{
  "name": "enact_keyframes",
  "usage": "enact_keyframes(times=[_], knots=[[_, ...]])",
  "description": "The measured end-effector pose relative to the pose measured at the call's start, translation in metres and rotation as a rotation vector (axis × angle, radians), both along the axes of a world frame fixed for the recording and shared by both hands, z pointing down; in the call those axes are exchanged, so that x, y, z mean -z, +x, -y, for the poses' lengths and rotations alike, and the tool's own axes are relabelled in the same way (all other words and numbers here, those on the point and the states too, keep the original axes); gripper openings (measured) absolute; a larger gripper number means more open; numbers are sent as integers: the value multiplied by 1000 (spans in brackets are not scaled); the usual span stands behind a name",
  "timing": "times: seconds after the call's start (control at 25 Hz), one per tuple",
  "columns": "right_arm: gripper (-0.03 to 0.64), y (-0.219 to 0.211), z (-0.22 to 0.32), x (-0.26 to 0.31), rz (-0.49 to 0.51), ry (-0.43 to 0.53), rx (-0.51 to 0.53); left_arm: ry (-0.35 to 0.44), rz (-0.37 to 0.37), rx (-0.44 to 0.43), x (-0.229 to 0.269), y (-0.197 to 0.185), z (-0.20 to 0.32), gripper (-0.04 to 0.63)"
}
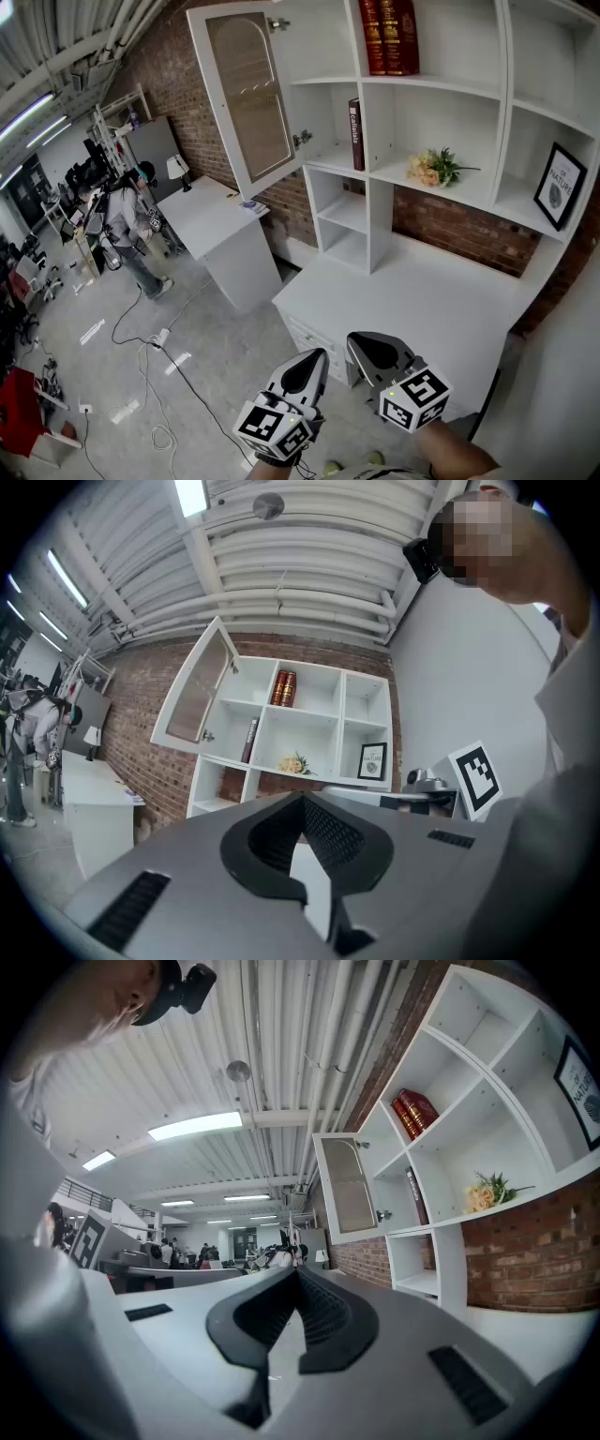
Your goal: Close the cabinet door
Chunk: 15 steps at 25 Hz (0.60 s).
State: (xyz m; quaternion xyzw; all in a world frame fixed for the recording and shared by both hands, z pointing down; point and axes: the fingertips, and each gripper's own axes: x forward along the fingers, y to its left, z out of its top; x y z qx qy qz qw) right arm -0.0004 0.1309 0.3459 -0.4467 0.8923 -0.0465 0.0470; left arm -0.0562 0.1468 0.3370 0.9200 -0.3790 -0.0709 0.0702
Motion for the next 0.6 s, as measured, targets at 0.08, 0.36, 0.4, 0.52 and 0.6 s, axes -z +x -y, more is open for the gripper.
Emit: enact_keyframes(times=[0.08,0.36,0.4,0.52,0.6], knots=[[17,1,-1,-1,-1,0,2,-2,-1,2,-1,1,-1,11],[17,1,-2,-1,-11,4,12,2,-1,15,0,1,-2,11],[17,1,-3,-2,-11,2,14,0,0,16,-1,2,-2,11],[17,1,-5,-1,13,-11,28,-5,4,16,-2,1,-4,11],[17,3,-5,2,36,-11,41,-3,6,21,0,0,-3,11]])
